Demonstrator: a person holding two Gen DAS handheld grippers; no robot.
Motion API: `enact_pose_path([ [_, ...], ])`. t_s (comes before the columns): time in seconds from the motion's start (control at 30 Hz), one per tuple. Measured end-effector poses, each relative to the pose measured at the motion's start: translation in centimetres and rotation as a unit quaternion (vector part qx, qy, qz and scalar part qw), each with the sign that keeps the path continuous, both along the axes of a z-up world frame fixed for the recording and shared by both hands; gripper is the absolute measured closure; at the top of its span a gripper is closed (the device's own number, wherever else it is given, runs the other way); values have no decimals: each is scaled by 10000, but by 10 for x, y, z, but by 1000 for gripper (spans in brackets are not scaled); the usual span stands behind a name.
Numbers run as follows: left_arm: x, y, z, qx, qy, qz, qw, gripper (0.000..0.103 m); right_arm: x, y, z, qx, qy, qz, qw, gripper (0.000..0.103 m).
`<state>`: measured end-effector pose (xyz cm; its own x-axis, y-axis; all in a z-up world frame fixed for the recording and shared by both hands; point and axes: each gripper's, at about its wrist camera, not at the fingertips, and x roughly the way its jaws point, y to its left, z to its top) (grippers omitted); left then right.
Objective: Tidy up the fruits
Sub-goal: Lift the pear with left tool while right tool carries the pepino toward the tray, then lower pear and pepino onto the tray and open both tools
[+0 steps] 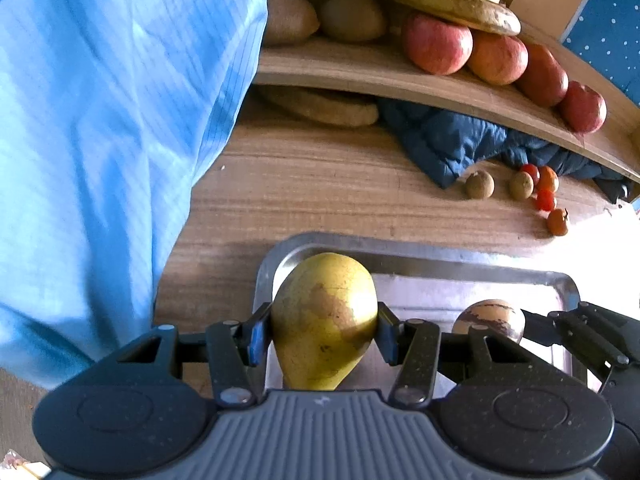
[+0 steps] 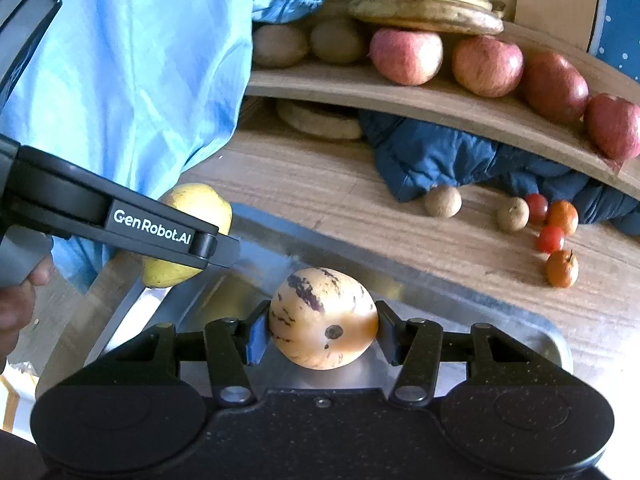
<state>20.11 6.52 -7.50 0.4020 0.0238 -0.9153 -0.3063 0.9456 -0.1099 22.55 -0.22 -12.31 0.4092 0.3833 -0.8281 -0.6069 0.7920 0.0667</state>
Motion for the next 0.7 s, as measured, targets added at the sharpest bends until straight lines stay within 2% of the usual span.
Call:
enact_pose_path([
  [0.7,-24,-14,-5,-64,145,93,9998,47,-18,-9,0,-71,120,207,9997,48],
])
